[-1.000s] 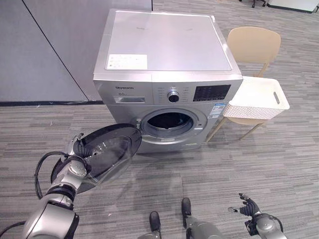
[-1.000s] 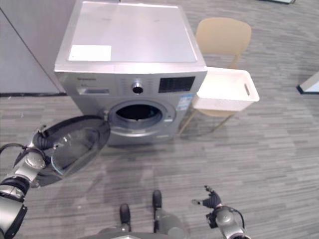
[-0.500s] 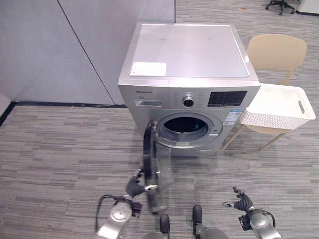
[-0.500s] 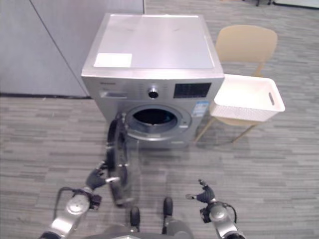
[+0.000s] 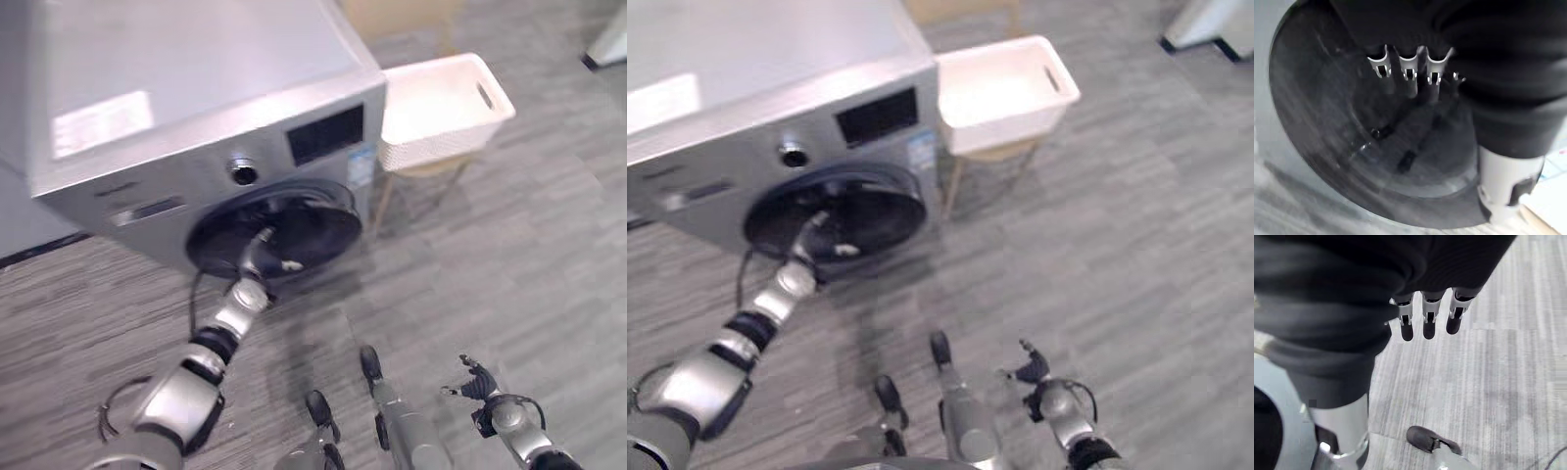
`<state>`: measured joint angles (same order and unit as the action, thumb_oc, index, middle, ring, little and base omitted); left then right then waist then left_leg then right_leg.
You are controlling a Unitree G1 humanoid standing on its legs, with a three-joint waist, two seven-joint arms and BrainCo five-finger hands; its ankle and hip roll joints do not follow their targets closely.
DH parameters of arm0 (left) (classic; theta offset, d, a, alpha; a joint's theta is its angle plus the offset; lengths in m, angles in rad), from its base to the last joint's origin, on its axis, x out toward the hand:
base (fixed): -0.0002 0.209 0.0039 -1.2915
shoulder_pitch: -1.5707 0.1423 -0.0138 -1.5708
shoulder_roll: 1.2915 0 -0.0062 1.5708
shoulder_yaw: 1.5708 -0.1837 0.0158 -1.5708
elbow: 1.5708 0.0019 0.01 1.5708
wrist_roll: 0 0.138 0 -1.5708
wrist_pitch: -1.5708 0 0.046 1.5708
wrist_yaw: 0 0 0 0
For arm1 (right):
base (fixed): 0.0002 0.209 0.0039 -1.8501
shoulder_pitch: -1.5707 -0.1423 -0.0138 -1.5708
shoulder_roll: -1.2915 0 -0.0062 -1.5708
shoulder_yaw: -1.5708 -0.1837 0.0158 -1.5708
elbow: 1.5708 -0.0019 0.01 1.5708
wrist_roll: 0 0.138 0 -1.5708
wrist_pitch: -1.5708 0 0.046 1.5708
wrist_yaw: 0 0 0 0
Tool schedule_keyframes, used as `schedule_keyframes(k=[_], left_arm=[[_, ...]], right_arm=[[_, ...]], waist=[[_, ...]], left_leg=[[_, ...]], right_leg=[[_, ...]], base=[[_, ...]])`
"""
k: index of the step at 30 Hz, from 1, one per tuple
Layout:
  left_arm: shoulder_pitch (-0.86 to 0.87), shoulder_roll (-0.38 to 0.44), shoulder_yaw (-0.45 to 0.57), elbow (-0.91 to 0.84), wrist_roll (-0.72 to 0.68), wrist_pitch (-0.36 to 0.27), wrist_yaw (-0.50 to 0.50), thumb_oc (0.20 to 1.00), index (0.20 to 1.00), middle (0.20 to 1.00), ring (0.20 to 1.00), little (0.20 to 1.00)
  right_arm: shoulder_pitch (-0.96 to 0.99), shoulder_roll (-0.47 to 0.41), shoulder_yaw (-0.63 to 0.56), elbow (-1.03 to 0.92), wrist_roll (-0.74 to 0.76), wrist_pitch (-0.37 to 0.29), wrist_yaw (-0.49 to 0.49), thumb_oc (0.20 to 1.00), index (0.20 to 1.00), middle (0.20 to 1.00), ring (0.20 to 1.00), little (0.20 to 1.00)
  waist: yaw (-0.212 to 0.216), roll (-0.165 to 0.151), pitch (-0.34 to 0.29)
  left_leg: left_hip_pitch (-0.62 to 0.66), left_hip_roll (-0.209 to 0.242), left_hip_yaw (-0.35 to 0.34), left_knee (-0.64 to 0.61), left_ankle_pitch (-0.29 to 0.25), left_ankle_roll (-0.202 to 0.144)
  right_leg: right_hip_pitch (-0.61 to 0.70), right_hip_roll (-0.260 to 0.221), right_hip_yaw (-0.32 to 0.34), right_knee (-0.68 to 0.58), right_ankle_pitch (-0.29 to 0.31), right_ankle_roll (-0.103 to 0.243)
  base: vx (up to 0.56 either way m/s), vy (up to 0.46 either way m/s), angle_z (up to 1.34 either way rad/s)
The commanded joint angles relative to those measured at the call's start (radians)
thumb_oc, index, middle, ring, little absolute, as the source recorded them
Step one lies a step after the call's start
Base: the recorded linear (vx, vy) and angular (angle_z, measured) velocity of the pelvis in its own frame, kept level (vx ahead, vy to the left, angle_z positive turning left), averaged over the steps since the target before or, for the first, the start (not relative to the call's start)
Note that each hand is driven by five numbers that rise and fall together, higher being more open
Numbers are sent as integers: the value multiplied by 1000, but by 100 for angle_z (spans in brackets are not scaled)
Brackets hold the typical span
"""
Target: Grab the laundry basket,head to the washer,open it,put in the laundry and shut it.
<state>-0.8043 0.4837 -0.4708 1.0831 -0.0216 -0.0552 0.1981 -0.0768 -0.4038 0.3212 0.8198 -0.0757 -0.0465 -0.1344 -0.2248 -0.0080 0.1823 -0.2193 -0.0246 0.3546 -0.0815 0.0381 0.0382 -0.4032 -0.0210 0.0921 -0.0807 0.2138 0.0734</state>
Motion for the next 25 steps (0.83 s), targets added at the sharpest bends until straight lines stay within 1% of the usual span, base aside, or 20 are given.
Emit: schedule_keyframes(k=[1, 2, 5, 6, 9, 10, 11, 12, 13, 14, 15, 18, 22, 25], left_arm=[[-33, 63, 35, -17, 9, -39, 64, 1000, 1000, 1000, 1000, 1000], [-19, 63, 51, -41, 2, -44, 72, 1000, 1000, 1000, 1000, 1000], [72, 17, 73, -154, -19, -61, 81, 1000, 1000, 1000, 1000, 1000], [125, -2, 84, -213, -32, -69, 75, 1000, 1000, 1000, 1000, 1000], [360, -55, 149, -414, -76, -82, 47, 1000, 1000, 1000, 1000, 1000], [360, -55, 150, -415, -76, -81, 47, 1000, 1000, 1000, 1000, 1000], [431, -72, 169, -456, -84, -78, 34, 1000, 1000, 1000, 1000, 1000], [556, -96, 202, -507, -98, -78, 12, 1000, 1000, 1000, 1000, 1000], [631, -109, 224, -526, -108, -73, -10, 1000, 1000, 1000, 1000, 1000], [696, -122, 244, -537, -141, -67, -35, 1000, 1000, 1000, 1000, 1000], [750, -120, 253, -554, -144, -65, -53, 1000, 1000, 1000, 1000, 1000], [840, -127, 267, -516, -90, -48, -98, 1000, 1000, 1000, 1000, 1000], [941, -152, 325, -463, -92, -30, -108, 1000, 1000, 1000, 1000, 1000], [976, -170, 368, -423, -109, -21, -112, 1000, 1000, 1000, 1000, 1000]], right_arm=[[-2, -34, -6, -12, 34, -39, -30, 1000, 1000, 1000, 1000, 1000], [6, -31, -7, -11, 35, -43, -30, 1000, 1000, 1000, 1000, 1000], [32, -15, -20, -3, 47, -52, -27, 1000, 1000, 1000, 1000, 1000], [44, -8, -28, 7, 46, -49, -24, 1000, 1000, 1000, 1000, 1000], [58, 10, -52, 20, 24, -37, -28, 1000, 1000, 1000, 1000, 1000], [58, 10, -51, 20, 24, -37, -28, 1000, 1000, 1000, 1000, 1000], [56, 14, -68, 24, 22, -30, -28, 1000, 1000, 1000, 1000, 1000], [51, 21, -95, 21, 24, -27, -31, 1000, 1000, 1000, 1000, 1000], [51, 27, -117, 23, 33, -24, -31, 1000, 1000, 1000, 1000, 1000], [56, 30, -137, 11, 42, -23, -30, 1000, 1000, 1000, 1000, 1000], [55, 32, -145, 8, 52, -22, -24, 1000, 1000, 1000, 1000, 1000], [62, 33, -154, 4, 33, -15, -13, 1000, 1000, 1000, 1000, 1000], [65, 46, -183, -11, 70, -20, -7, 1000, 1000, 1000, 1000, 1000], [75, 56, -189, -18, 80, -20, 2, 1000, 1000, 1000, 1000, 1000]], waist=[[24, 17, -4], [28, 15, -3], [42, 15, -9], [52, 16, -14], [85, 21, -29], [85, 21, -31], [95, 22, -37], [115, 22, -43], [125, 22, -48], [139, 23, -55], [151, 23, -56], [176, 23, -68], [198, 17, -86], [212, 11, -97]], left_leg=[[-64, 51, -154, -6, 5, -59], [-61, 51, -156, -6, 3, -59], [-34, 49, -167, -6, -5, -59], [-24, 45, -173, -6, -9, -58], [21, 34, -193, -6, -20, -57], [18, 34, -193, -6, -19, -58], [31, 31, -198, -6, -22, -57], [56, 27, -206, -6, -28, -55], [77, 27, -211, -6, -33, -55], [89, 26, -219, -6, -34, -54], [102, 26, -227, -6, -34, -53], [134, 23, -239, -6, -40, -54], [167, 22, -254, -6, -45, -50], [186, 22, -268, -6, -49, -51]], right_leg=[[34, -26, 3, 98, -171, 78], [37, -28, 2, 96, -172, 78], [66, -32, -10, 91, -183, 76], [83, -34, -18, 88, -188, 74], [149, -33, -45, 78, -205, 65], [146, -32, -44, 77, -203, 64], [167, -32, -51, 71, -209, 61], [201, -31, -62, 65, -217, 56], [228, -33, -72, 60, -224, 55], [242, -33, -78, 61, -230, 52], [256, -33, -85, 65, -236, 50], [300, -37, -108, 63, -248, 46], [348, -37, -133, 60, -264, 42], [374, -37, -151, 60, -276, 39]], base=[[-5, -15, -10], [31, -17, -11], [51, -29, -8], [44, -46, 5], [60, -49, 29], [46, -37, 38], [23, -41, 42], [58, -51, 45], [72, -63, 44], [80, -52, 35], [54, -43, 20], [22, -21, 29], [18, -9, 22], [17, -12, 20]])
